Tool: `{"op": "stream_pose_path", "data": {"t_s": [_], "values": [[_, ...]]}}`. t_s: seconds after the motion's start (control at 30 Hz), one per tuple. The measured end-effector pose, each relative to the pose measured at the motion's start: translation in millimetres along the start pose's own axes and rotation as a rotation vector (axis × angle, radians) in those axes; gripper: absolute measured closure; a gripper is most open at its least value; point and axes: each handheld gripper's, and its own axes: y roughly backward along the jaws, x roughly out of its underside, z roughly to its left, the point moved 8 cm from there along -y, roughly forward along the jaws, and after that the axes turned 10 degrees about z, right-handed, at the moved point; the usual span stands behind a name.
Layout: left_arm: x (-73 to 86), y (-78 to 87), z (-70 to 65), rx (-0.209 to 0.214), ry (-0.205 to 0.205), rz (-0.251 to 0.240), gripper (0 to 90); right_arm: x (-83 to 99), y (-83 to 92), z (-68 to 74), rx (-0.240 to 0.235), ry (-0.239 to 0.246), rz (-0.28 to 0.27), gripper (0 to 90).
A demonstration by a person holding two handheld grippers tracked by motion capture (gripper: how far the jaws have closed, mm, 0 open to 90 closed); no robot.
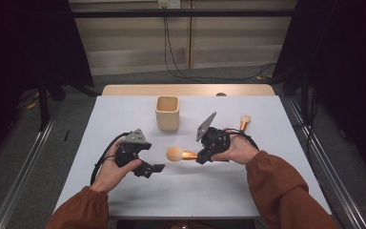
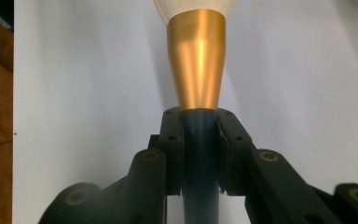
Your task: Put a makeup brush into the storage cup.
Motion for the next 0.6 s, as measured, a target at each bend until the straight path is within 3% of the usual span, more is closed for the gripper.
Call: {"op": "stream_pose_path", "data": {"t_s": [0.13, 0.43, 0.6], "values": [[4.5, 2.7, -0.4, -0.012, 0.009, -0.008, 3.7, 4.5, 0.6, -1.1, 0.014, -0.031, -0.021, 75.1], [9.3, 6.1, 1.0, -0.054, 0.034, -0.042, 3.7, 10.3, 1.0, -2.6, 0.028, -0.114, -0.129, 75.1], [10.7, 3.5, -0.5, -0.041, 0.040, -0.041, 3.7, 10.3, 0.8, -3.0, 0.033, -0.161, -0.200, 75.1]]}}
